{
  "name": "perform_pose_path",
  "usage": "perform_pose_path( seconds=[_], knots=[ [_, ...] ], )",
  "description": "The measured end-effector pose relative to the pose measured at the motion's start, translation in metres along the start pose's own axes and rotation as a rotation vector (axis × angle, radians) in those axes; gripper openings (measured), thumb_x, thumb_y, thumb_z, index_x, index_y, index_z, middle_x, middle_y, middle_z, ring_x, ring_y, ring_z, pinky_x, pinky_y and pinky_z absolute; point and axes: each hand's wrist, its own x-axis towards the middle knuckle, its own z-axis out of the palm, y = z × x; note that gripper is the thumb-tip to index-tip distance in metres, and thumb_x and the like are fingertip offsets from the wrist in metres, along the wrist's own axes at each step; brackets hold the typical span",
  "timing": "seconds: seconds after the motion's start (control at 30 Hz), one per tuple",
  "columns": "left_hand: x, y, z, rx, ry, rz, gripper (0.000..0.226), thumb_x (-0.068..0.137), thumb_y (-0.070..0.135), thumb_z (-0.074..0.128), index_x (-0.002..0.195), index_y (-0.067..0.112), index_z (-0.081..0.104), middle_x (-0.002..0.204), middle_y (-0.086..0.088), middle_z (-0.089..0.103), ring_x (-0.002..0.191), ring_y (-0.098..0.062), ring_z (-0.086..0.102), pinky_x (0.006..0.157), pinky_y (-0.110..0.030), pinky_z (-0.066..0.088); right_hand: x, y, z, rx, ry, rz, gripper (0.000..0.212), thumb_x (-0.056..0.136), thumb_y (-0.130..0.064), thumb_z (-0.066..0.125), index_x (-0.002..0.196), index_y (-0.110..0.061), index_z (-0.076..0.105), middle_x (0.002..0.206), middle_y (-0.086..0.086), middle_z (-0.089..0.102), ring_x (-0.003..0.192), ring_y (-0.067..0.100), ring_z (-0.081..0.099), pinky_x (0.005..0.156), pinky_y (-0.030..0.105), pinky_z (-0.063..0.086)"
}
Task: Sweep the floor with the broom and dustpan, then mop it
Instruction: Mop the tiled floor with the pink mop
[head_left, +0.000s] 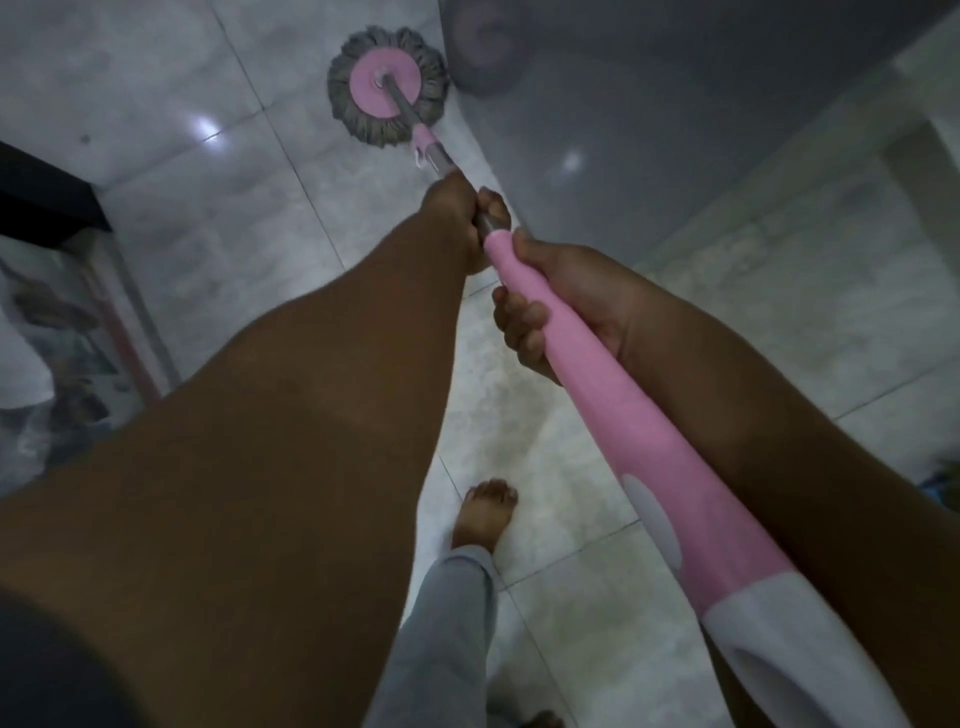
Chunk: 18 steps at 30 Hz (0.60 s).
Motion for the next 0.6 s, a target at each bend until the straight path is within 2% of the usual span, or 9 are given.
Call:
perform_pose_path(
  seconds=[0.3,0.4,0.53,0.6],
  knots=[
    [-0.013,-0.027,-0.007,0.071,0.006,0.003,0.042,0.104,0.044,0.041,0.074,0.014,0.039,0.039,0.004,0.036,0.028,-0.007,0.033,0.033,-0.012,0.028,-0.007,0.032,-0.012,0.042,0.001,-0.024,0.040,0.095,-0.053,0.053,0.089,-0.013,0.055,0.061,-0.002,0.041,0.039,0.006,0.037,0.038,0.015,0.033],
    [-0.036,-0.065,-0.016,0.102,0.011,-0.035,0.036,0.104,0.042,0.042,0.080,0.015,0.041,0.041,0.005,0.036,0.030,-0.005,0.033,0.034,-0.011,0.029,-0.032,0.069,-0.028,0.090,0.007,-0.014,0.043,0.093,-0.054,0.055,0.088,-0.011,0.055,0.059,-0.001,0.045,0.037,0.006,0.040,0.037,0.015,0.035],
    [-0.078,-0.130,-0.032,0.200,0.007,-0.082,0.029,0.104,0.040,0.042,0.087,0.017,0.044,0.054,0.005,0.036,0.036,-0.004,0.033,0.034,-0.012,0.029,-0.075,0.138,-0.048,0.173,0.016,-0.014,0.045,0.093,-0.055,0.053,0.082,-0.011,0.052,0.058,-0.001,0.045,0.036,0.007,0.040,0.034,0.017,0.035],
    [-0.104,-0.164,-0.043,0.274,0.004,-0.100,0.029,0.104,0.041,0.041,0.090,0.015,0.044,0.052,0.004,0.035,0.033,-0.006,0.032,0.033,-0.012,0.029,-0.099,0.177,-0.054,0.218,0.027,-0.004,0.047,0.094,-0.056,0.051,0.079,-0.012,0.051,0.058,-0.001,0.044,0.034,0.007,0.040,0.033,0.016,0.035]
  ],
)
